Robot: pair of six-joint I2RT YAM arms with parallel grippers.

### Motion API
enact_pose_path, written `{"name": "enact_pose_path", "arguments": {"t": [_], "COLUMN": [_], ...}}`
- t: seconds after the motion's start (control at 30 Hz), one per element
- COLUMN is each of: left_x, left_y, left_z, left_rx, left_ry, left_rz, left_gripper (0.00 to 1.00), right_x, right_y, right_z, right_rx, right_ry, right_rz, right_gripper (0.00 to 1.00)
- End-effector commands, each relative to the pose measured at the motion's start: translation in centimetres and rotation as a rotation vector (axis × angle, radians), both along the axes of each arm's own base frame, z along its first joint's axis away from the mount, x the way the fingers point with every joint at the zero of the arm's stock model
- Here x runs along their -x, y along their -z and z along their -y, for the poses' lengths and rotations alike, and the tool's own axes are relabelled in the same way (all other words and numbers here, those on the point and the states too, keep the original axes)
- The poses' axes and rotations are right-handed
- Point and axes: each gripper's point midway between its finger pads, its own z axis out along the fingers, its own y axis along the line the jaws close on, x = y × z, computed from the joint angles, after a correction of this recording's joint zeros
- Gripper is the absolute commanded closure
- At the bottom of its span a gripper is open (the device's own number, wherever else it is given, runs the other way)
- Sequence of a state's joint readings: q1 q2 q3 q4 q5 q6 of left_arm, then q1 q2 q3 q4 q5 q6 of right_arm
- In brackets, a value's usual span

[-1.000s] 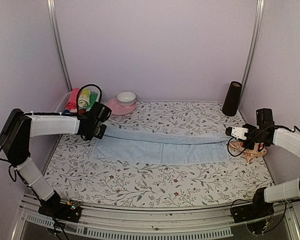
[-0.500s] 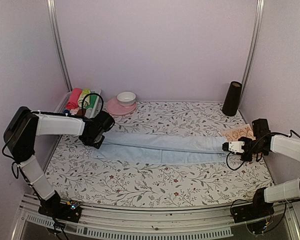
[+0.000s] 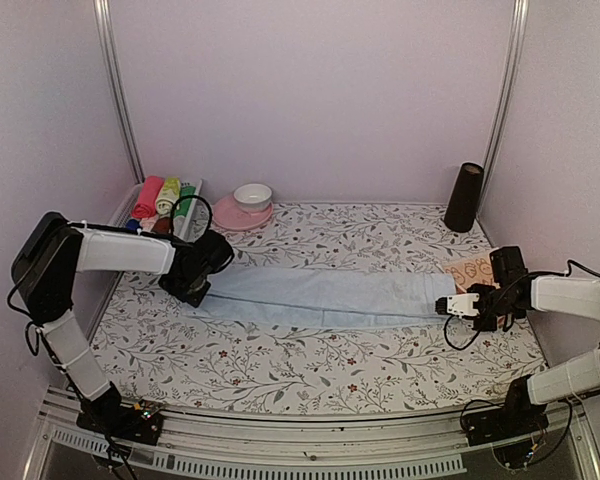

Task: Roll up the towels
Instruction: Fold the towel at the center of the board.

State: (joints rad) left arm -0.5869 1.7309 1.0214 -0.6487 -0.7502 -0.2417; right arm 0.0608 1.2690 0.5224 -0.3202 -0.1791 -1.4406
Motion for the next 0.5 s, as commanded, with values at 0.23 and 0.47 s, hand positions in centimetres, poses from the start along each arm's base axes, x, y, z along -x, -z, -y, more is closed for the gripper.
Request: {"name": "enact_pose_path", "arguments": {"t": [0.23,0.47], "left_x": [1.9,2.2], "left_y": [-0.2,-0.1], "left_z": [0.0,0.0], "left_rx": [-0.04,-0.051], "left_ry": [0.0,0.007], "left_rz": [-0.026,-0.049], "left_gripper": [1.0,1.0], "right_x": [-0.4,0.5], "right_y": [-1.4,-1.3], "right_z": [1.0,0.7], "right_rx": [0.066,0.07], "right_ry": [0.01,-0.036], "right_rz": [0.09,0.082], "right_gripper": [0.98,0.98]}}
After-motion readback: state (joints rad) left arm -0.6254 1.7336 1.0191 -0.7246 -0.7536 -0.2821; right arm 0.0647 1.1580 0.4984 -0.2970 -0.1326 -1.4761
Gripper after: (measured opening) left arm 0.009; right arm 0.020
